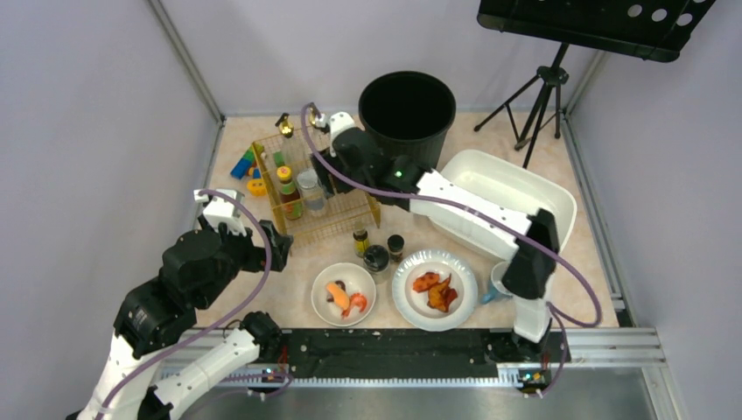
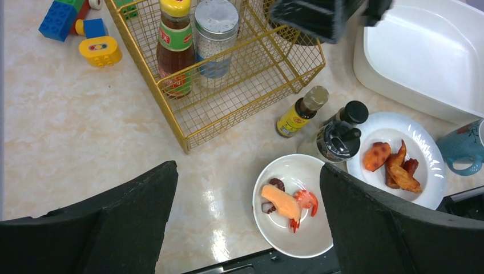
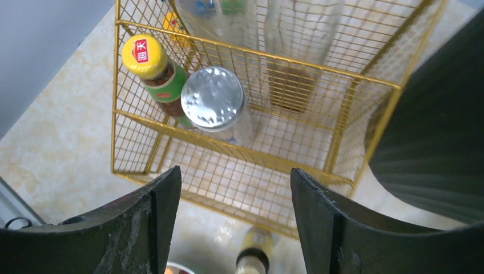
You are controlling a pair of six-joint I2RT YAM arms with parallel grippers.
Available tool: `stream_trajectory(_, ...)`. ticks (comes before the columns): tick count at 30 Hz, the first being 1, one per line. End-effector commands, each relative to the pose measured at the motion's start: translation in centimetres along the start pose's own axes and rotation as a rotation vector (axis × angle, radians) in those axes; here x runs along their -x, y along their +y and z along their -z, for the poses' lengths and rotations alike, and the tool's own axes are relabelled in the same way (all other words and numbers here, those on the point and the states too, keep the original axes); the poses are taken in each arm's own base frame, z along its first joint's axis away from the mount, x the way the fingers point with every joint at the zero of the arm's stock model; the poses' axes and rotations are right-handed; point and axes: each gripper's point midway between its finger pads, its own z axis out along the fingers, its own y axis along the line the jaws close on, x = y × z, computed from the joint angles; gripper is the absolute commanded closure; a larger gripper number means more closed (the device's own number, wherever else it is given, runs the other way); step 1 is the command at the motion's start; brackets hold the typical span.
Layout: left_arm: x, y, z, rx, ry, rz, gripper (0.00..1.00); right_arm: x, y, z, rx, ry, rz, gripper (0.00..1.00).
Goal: Clear the kitchen counter
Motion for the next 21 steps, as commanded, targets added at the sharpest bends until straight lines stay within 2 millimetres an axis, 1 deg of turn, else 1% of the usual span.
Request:
stream_trajectory(1,1.5,-0.1,0.7,-0.007,-0.05,0.013,0.01,3.3,-0.5,5.0,0.007,-0.141,-0.02,0.31)
stream_trajectory(2,1.6,-0.1,0.7,-0.009,-0.052,0.013,0.01,2.8,-0.7,5.7,0.009,-0.135,-0.023,0.31)
stream_trajectory(4,1.7,-0.2,0.8,-0.012,-0.056,0.015,0.01,1.1,-1.0,6.3,0.008,-0.107,-0.025,0.31)
stream_trajectory(8,1.7,-0.2,0.7,-0.012,-0.057,0.016,0.01,-2.1,-1.7,7.1,0.005,-0.064,-0.041,0.31)
stream_trajectory(11,1.6,-0.3,0.5,-0.015,-0.052,0.015,0.01,-3.9,-2.0,7.5,0.008,-0.041,-0.05,0.31)
stream_trajectory(12,1.6,-0.3,0.4,-0.015,-0.052,0.016,0.01,-4.8,-2.0,7.5,0.011,-0.025,-0.048,0.32)
stream_trajectory(16,1.5,-0.5,0.2,-0.019,-0.048,0.019,0.01,-6.9,-1.6,7.5,0.035,0.01,-0.055,0.32)
stream_trajectory(21,1.2,-0.5,0.0,-0.019,-0.043,0.024,0.01,-8.8,-1.3,7.8,0.048,0.036,-0.067,0.32)
